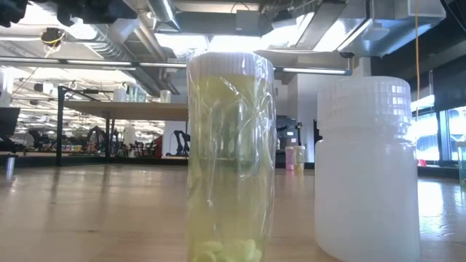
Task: Pick and place medicine bottles onto shelf by color
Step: Put the top white pill bottle aligned with the other white pill bottle on the shelf
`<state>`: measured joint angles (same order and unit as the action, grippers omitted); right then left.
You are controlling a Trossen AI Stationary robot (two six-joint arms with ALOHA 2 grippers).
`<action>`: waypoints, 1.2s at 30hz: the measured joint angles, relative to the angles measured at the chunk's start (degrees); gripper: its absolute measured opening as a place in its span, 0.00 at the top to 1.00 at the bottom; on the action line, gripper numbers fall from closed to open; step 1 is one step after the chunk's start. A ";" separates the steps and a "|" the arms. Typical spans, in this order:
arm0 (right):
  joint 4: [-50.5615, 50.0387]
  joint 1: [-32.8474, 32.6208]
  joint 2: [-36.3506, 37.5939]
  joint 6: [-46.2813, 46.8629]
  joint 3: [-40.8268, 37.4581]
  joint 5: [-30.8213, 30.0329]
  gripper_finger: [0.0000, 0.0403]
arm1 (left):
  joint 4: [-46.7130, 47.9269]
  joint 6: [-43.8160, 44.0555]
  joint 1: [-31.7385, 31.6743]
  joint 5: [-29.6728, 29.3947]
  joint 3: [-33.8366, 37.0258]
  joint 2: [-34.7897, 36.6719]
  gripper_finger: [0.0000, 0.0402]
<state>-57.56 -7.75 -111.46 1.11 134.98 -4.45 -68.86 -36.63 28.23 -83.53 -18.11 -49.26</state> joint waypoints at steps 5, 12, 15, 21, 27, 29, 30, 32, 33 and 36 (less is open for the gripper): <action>0.02 0.02 0.00 0.01 0.00 0.00 0.54 | 0.40 2.70 -0.02 1.09 0.00 0.66 0.72; 0.05 0.00 0.00 -0.02 0.00 0.00 0.54 | 7.09 16.51 -0.07 10.35 0.00 0.64 0.72; 0.05 0.02 0.00 -0.02 0.00 0.00 0.54 | 8.51 19.25 -0.09 13.57 0.00 0.64 0.72; 0.07 0.02 0.00 -0.04 0.00 0.01 0.54 | 8.41 20.01 -0.09 24.91 0.00 0.64 0.72; 0.08 0.02 0.00 -0.04 0.00 0.00 0.54 | 8.81 23.34 -0.09 33.87 0.00 0.64 0.72; 0.07 0.01 0.00 0.04 0.00 0.00 0.54 | 11.32 26.32 -0.11 36.68 0.00 0.58 0.72; 0.07 0.02 0.00 -0.01 0.00 0.00 0.54 | 12.96 28.06 -0.25 37.35 0.00 0.36 0.72; 0.09 0.01 0.00 -0.02 0.00 0.01 0.54 | 16.71 31.86 -0.74 37.96 0.02 -0.37 0.72; 0.09 0.02 0.00 0.06 0.00 0.00 0.54 | 18.13 33.70 -0.98 38.23 0.04 -0.85 0.72; 0.09 0.00 0.00 -0.05 0.00 0.00 0.54 | 19.73 37.85 -2.06 39.99 0.04 -3.60 0.72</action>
<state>-57.47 -7.75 -111.46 1.06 134.98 -4.45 -49.13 1.22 26.16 -43.55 -18.06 -52.86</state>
